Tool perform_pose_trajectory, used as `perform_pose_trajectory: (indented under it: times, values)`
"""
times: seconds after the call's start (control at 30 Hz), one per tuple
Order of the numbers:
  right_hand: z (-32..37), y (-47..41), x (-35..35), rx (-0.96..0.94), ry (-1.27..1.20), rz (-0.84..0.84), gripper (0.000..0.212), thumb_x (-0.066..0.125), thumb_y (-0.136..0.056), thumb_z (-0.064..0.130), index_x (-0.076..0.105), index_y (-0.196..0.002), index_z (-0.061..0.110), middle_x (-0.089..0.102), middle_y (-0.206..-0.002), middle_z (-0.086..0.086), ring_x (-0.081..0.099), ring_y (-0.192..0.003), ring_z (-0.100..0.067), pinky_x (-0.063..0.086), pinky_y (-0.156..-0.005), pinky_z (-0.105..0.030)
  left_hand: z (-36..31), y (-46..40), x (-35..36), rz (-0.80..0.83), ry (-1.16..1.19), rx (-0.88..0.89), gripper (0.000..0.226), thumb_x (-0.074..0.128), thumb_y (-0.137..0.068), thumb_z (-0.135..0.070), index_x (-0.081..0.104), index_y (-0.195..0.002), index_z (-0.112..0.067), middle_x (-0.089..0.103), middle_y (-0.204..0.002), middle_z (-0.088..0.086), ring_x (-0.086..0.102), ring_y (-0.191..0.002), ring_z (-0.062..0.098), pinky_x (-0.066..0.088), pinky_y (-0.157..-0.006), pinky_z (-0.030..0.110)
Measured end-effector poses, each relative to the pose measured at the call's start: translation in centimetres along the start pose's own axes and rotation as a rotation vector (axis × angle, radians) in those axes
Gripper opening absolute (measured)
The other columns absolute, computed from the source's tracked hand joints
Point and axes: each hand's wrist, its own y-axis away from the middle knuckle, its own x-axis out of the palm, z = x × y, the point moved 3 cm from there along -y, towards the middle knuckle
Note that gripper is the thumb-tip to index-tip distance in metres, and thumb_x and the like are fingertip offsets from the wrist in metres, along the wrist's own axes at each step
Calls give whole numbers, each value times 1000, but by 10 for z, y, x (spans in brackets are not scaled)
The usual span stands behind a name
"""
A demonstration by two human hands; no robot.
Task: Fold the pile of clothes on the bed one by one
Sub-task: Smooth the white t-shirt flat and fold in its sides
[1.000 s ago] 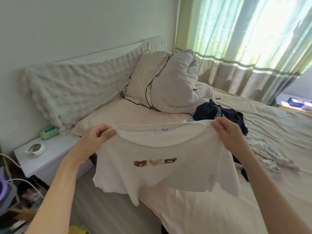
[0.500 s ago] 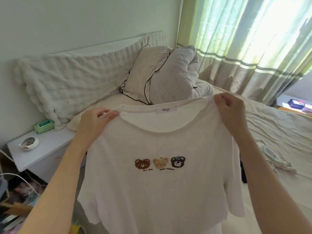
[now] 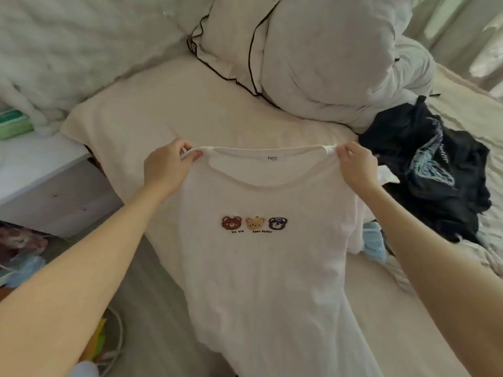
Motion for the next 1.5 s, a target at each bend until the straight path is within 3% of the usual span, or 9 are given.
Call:
perform_pose_trajectory:
  times: [0.13,0.33,0.53,0.7,0.83,1.07,1.17,1.3,1.5]
  values:
    - [-53,-32,98,25,188,136,40,39,-101,30,47,-137,15,46,-137,-17,37,-129,-34,28,-106,-43,54,-25,97,197,40,-23,45,52,-92,-12,43,-137,-9,54,-127,14,47,-120,32,37,-101,41]
    - [-78,54,228,-218,343,355,56,39,-100,39,23,-150,21,16,-158,-7,7,-147,-26,5,-117,-48,151,18,165,209,78,-265,53,49,-95,-12,31,-144,-4,34,-146,18,32,-135,32,26,-112,41]
    - [-73,117,307,-326,477,489,63,35,-97,50,14,-152,26,6,-160,-5,3,-146,-29,0,-115,-57,203,33,179,75,952,-951,43,57,-91,-42,55,-125,-14,67,-106,1,65,-81,14,53,-65,30]
    - [-87,120,322,-320,578,498,66,21,-95,56,2,-152,29,-3,-161,-3,-4,-147,-26,-7,-116,-54,208,25,171,55,1102,-848,17,63,-88,-15,64,-105,-13,69,-100,2,68,-86,15,56,-77,32]
    - [-88,120,324,-290,616,532,66,14,-94,58,-5,-151,31,-10,-160,0,-14,-146,-22,-12,-115,-52,215,29,133,-285,624,-465,11,65,-83,-31,57,-76,-29,58,-75,-9,54,-68,-3,46,-65,16]
    - [-57,124,324,-91,414,406,57,29,-100,44,12,-152,28,-1,-161,0,-6,-147,-20,-8,-116,-51,256,15,146,24,986,-972,34,39,-99,-44,54,-106,-14,63,-93,-2,64,-77,11,52,-63,27]
    - [-28,131,337,-151,318,338,59,31,-99,44,12,-152,26,0,-161,-2,-3,-148,-20,-8,-116,-50,253,-16,147,126,1014,-872,20,54,-93,-33,60,-85,-15,64,-67,-6,59,-56,10,46,-47,19]
    - [-13,136,364,-177,377,366,59,17,-97,52,3,-151,32,-2,-161,0,-5,-147,-19,-12,-116,-49,241,-33,153,279,937,-796,18,67,-86,-33,69,-90,-15,74,-87,1,70,-84,14,56,-75,28]
    - [-32,139,381,-183,512,312,55,4,-95,52,-10,-145,33,-1,-160,-1,-9,-144,-14,-9,-116,-51,256,-29,137,90,563,-480,20,66,-85,-27,63,-66,-25,62,-64,-9,54,-57,-1,44,-59,20]
